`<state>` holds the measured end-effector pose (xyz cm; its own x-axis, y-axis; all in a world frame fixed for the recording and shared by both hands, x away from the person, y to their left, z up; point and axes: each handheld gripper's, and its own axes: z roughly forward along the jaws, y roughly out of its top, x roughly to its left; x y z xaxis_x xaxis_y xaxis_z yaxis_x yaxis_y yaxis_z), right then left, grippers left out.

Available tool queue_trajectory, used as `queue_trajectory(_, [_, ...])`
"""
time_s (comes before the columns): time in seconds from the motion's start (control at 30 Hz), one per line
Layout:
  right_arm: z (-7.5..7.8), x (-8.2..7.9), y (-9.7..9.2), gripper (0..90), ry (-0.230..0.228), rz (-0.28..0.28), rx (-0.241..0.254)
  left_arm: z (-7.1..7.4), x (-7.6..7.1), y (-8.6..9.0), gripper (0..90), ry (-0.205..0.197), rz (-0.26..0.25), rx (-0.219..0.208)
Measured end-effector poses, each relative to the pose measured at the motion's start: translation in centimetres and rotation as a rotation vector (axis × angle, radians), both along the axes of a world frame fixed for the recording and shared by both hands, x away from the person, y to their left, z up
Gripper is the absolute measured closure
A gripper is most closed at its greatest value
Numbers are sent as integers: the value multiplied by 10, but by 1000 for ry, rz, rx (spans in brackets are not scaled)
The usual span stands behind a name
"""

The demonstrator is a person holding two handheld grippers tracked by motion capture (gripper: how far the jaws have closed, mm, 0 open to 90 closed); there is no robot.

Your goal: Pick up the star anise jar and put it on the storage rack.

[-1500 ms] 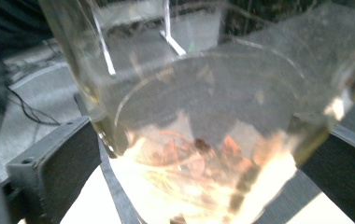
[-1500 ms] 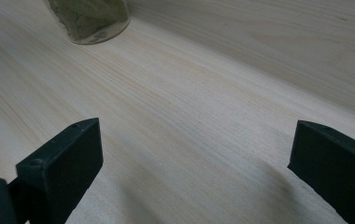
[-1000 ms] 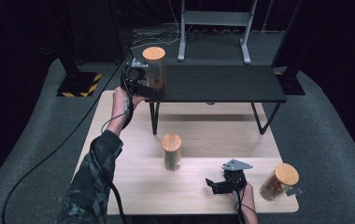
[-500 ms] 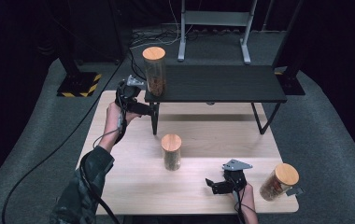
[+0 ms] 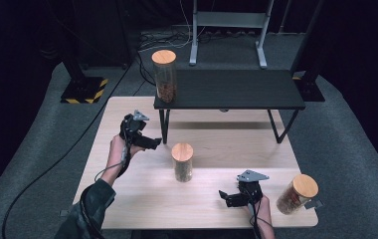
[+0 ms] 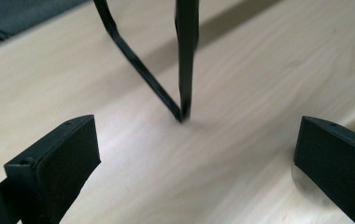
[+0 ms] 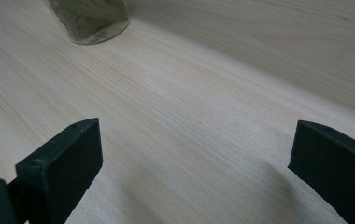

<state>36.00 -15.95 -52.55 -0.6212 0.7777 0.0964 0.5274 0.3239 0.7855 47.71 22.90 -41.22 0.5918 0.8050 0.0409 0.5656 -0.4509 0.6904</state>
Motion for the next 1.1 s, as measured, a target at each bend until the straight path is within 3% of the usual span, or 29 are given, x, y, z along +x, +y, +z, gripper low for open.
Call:
queue_trajectory(0.3, [0,0,0,18,2,2,0,-58,-24,8,0,98,-59,4])
queue_trajectory(0.4, [0,0,0,18,3,3,0,-73,-32,10,0,106,-58,13])
queue_trajectory(0.5, [0,0,0,18,3,3,-1,-86,-40,11,0,127,-64,10])
queue_trajectory(0.63, [0,0,0,18,4,3,-2,-98,-51,12,0,126,-55,19])
queue_trajectory(0.73, [0,0,0,19,5,7,-5,-104,-59,13,0,144,-46,-22])
queue_trajectory(0.8, [0,0,1,18,6,8,-6,-107,-65,12,0,106,-28,-10])
queue_trajectory(0.97, [0,0,0,18,6,8,-7,-112,-78,13,0,55,-4,-5])
queue_trajectory(1.1, [0,0,0,19,4,5,-6,-117,-89,19,0,5,42,-45])
